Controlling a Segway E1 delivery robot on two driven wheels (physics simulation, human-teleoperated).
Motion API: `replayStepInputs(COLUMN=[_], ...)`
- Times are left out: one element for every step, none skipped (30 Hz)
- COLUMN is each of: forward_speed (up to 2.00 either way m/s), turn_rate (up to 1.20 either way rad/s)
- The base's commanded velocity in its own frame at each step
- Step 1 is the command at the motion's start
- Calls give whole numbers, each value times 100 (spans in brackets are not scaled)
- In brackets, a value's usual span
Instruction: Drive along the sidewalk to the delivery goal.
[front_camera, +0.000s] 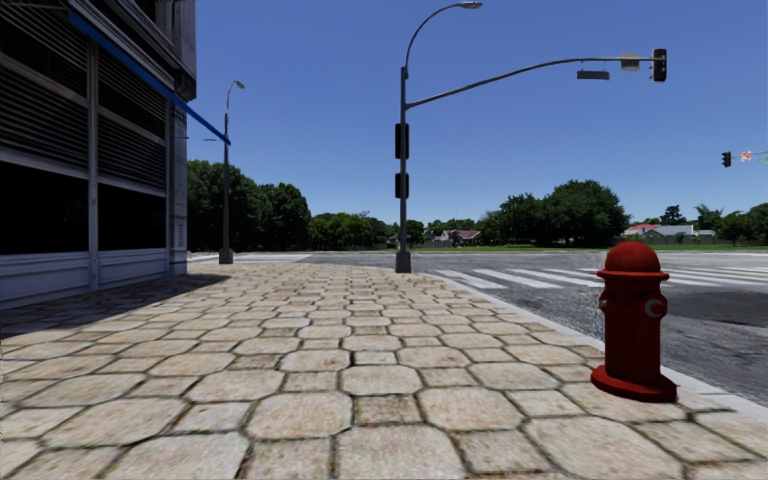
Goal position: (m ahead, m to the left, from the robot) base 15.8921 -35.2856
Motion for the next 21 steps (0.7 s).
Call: replayStepInputs(forward_speed=[195, 195, 195, 195, 195, 195, 195, 195, 195, 195, 195, 195, 195, 195, 195, 195, 195, 195, 195, 195, 195], turn_rate=[0, 0, 0, 0, 0, 0, 0, 0, 0, 0, 0, 0, 0, 0, 0, 0, 0, 0, 0, 0, 0])
